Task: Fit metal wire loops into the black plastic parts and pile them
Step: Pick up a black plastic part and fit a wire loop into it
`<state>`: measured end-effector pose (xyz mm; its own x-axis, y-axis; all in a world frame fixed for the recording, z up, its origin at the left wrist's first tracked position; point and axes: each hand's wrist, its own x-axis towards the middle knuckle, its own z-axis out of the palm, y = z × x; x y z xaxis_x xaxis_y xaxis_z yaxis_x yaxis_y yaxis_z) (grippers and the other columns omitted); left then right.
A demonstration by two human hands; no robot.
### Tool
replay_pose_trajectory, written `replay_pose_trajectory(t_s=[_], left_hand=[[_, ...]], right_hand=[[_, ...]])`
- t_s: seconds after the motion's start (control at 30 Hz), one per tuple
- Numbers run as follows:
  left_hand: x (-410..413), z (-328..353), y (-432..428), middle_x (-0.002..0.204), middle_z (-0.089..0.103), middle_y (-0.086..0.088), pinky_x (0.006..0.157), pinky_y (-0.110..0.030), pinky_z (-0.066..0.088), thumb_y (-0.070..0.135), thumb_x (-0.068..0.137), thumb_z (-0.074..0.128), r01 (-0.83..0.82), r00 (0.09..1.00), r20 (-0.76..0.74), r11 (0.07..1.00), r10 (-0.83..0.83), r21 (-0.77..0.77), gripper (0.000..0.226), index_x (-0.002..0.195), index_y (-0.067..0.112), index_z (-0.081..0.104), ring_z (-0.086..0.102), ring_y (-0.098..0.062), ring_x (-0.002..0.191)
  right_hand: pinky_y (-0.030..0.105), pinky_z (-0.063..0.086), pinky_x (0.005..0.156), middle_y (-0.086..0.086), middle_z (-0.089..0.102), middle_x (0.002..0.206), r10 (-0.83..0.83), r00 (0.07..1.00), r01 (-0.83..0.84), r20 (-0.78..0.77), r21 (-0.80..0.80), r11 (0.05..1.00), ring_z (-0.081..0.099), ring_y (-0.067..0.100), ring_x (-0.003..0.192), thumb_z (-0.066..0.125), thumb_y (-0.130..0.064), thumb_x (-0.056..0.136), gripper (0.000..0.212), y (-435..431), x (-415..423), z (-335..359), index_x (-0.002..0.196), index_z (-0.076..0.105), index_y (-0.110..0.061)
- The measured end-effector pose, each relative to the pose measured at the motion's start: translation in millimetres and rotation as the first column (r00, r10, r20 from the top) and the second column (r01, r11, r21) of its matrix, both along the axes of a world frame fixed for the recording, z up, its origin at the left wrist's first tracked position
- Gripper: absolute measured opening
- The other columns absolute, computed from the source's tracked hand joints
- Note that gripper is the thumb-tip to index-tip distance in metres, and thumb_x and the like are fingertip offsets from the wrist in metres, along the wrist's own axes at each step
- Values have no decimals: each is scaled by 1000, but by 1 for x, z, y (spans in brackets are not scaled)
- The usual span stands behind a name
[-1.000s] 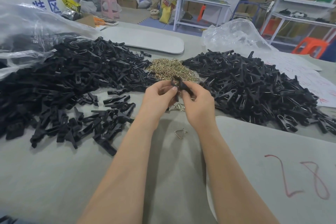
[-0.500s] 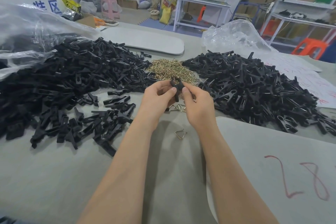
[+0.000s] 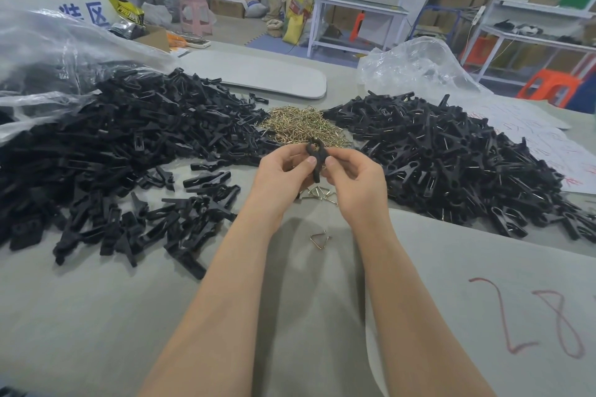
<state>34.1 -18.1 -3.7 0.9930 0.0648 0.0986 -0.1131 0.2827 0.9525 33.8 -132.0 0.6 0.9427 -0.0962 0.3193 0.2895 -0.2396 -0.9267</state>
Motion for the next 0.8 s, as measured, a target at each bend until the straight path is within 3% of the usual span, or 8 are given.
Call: replay_pose_trajectory(t_s=[0.23, 0.37, 0.47, 0.53, 0.6, 0.63, 0.7, 0.8], left_hand=[[-5, 4, 2, 82, 69, -2, 71, -19, 54, -4, 91, 54, 56, 998, 5, 995, -56, -80, 20, 98, 12, 65, 67, -8, 74], [-8, 8, 5, 79, 69, -1, 70, -18, 54, 1, 88, 60, 102, 993, -44, 979, -111, -176, 20, 103, 15, 63, 68, -8, 72], [-7, 6, 8, 75, 67, 7, 79, -23, 49, 14, 88, 64, 132, 987, -85, 990, -136, -45, 21, 106, 24, 64, 63, -6, 76], [-8, 7, 8, 71, 66, 10, 80, -24, 46, 17, 89, 63, 147, 985, -95, 989, -146, -3, 10, 97, 22, 66, 62, -2, 73], [-7, 8, 8, 71, 67, 6, 83, -24, 50, 12, 90, 62, 92, 990, -93, 989, -103, -114, 3, 89, 14, 64, 63, -4, 71], [-6, 8, 8, 76, 68, 2, 85, -23, 52, 9, 90, 61, 31, 994, -100, 978, -52, -206, 3, 88, 10, 62, 64, -7, 74], [-1, 9, 14, 93, 67, -7, 87, -22, 54, 7, 89, 61, -95, 987, -155, 900, 31, -426, 7, 94, 3, 60, 66, -11, 87], [1, 10, 23, 103, 67, -14, 79, -18, 56, 8, 89, 61, -183, 969, -246, 718, 16, -671, 22, 106, -5, 60, 66, -16, 99]], right_hand=[[35, 55, 81, 4, 70, 88, 45, 999, -45, 17, 6, 999, 68, 19, 83, 57, -5, 91, 16, -5, 1, 3, 97, 69, -13], [25, 52, 70, 1, 68, 78, 185, 978, -162, -91, 213, 963, 61, 10, 69, 54, -5, 93, 21, -10, 1, 5, 89, 69, -19], [20, 48, 63, 0, 68, 71, 337, 924, -245, -183, 392, 887, 56, 11, 65, 51, -4, 94, 22, -13, 1, 6, 88, 70, -13], [17, 50, 59, 2, 67, 70, 362, 907, -219, -217, 489, 844, 57, 10, 60, 53, -4, 93, 15, -13, 1, 8, 97, 68, -7], [18, 54, 63, 5, 69, 76, 309, 919, -146, -243, 517, 844, 65, 11, 64, 56, -7, 93, 16, -11, 2, 6, 108, 60, -6], [20, 55, 69, 6, 70, 84, 222, 945, -107, -239, 416, 903, 67, 13, 71, 56, -9, 93, 19, -10, 3, 4, 112, 58, -6], [24, 50, 87, 7, 68, 105, -17, 990, 5, -141, -82, 997, 65, 16, 92, 57, -14, 93, 28, -12, 4, -3, 120, 58, -7], [30, 31, 106, 5, 55, 134, -46, 996, -17, -81, -640, 768, 48, 22, 122, 52, -19, 94, 37, -10, 6, -15, 131, 54, -12]])
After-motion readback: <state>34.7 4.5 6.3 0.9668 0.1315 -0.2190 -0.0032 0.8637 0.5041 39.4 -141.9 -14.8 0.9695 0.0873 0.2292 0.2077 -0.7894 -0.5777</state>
